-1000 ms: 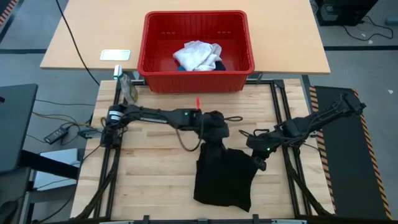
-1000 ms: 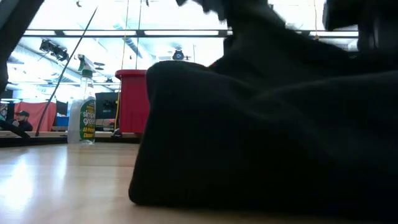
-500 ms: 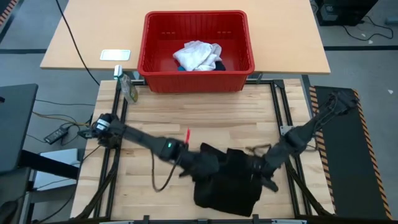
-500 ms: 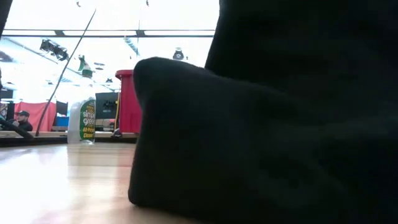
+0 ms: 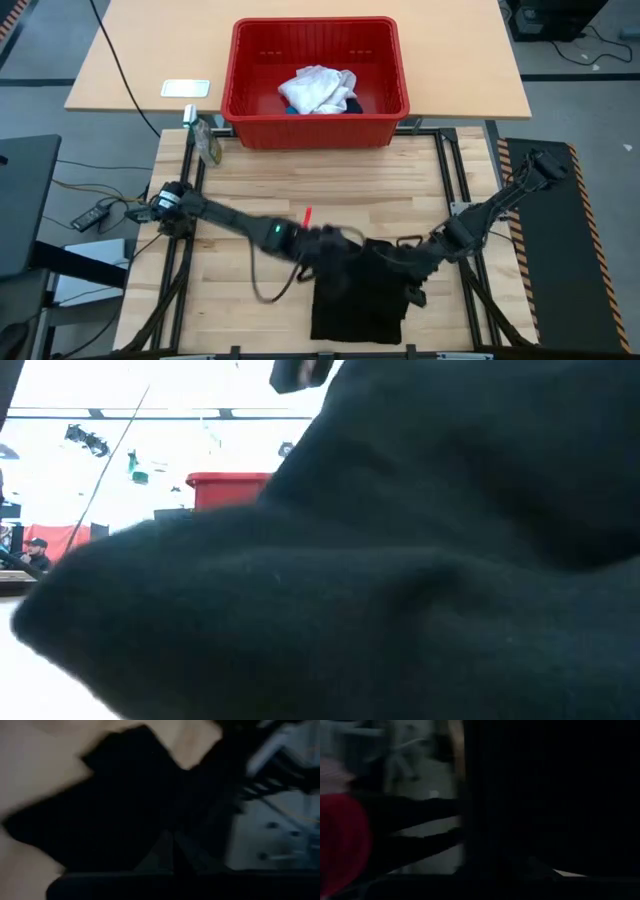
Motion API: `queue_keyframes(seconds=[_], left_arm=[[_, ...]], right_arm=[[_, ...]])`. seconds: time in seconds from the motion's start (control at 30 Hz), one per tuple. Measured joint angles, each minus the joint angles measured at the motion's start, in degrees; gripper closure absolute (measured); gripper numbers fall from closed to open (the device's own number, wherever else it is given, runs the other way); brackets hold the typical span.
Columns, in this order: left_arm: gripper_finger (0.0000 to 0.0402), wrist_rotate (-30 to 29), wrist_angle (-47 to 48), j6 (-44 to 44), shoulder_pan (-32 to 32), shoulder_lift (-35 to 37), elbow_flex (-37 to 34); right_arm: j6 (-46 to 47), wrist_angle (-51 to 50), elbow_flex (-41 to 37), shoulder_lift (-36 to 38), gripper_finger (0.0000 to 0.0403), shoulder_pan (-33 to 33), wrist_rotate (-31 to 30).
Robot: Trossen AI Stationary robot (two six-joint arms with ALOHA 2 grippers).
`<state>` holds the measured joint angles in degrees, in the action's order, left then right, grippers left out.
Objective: Fold laundry
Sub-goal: Fold the black shirt on the table
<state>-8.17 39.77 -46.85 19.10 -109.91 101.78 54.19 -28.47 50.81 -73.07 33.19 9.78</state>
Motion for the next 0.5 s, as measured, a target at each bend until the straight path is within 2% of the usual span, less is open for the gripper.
queue_keyframes(seconds=[0.17, 0.3, 0.5], left_arm=[[0.0401, 0.73, 1.71, 5.35, -5.88, -1.15, 0.01], [0.0401, 8.35, 2.97, 7.36, -10.18, -4.76, 0.00], [0.0376, 9.32, 6.29, 8.08, -13.12, -9.20, -0.07]], right_arm=[[-7.80, -5.46, -1.77, -0.05, 0.0392, -5.67, -0.87], [-10.66, -5.65, -4.90, -0.68, 0.0388, -10.94, 0.08], [-10.88, -8.22, -7.10, -0.81, 0.0330, -16.49, -4.43]])
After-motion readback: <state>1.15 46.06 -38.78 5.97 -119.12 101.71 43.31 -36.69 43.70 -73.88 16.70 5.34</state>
